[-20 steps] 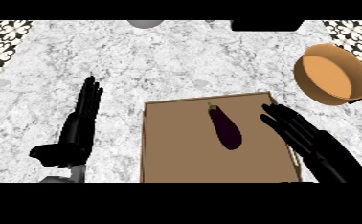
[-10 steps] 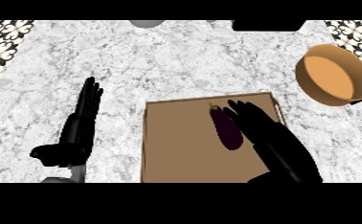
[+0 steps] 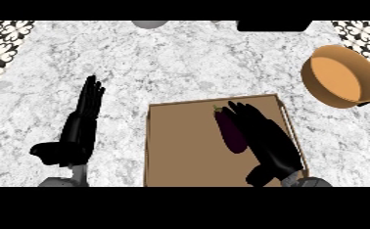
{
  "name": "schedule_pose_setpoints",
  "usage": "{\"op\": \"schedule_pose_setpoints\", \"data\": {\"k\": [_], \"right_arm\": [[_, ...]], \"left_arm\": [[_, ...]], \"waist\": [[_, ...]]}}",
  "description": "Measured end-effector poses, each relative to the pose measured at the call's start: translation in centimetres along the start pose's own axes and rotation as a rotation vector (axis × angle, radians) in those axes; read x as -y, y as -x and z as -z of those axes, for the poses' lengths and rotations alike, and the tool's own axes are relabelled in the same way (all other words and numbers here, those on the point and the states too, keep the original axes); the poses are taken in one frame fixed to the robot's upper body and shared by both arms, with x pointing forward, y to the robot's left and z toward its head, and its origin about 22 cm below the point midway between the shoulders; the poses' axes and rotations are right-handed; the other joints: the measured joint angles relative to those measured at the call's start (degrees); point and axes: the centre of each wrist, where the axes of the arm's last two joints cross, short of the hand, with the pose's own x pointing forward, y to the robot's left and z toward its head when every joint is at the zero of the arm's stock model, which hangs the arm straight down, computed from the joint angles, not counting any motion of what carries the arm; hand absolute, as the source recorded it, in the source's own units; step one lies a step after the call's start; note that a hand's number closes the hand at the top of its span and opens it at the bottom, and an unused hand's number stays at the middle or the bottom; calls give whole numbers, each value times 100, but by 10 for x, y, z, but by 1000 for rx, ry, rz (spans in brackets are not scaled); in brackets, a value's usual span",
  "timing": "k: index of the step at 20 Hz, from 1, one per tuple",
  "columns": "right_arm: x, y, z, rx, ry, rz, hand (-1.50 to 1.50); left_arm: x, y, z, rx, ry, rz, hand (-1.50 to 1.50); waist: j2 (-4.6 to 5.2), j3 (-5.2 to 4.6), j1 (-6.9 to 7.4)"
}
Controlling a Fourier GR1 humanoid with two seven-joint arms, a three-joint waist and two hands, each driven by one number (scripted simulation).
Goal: Pick the eggplant from the tray and place it in the pot
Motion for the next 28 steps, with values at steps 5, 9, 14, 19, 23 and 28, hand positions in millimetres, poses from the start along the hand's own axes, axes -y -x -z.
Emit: {"op": "schedule_pose_setpoints", "data": {"k": [5,9,14,19,23,28], "right_arm": [[-11,7,11,-4,-11,-3,-150],[-20,9,22,-12,-8,-11,-150],[-31,11,35,-18,-7,-20,-150],[-35,10,45,-1,-7,-18,150],[-39,4,47,43,78,-65,150],[-35,13,53,82,141,-86,150]], "left_arm": [[-3,-4,-7,-3,4,0,0],[5,3,-2,1,2,1,0],[6,9,-4,12,10,-1,0],[1,10,-9,7,8,0,0],[0,5,-8,8,3,0,0],[2,1,-4,2,5,-6,0]], "waist": [[-2,1,2],[1,1,-5],[-12,-12,-4],[-34,-34,-6],[-42,-44,-9],[-44,-45,-19]]}}
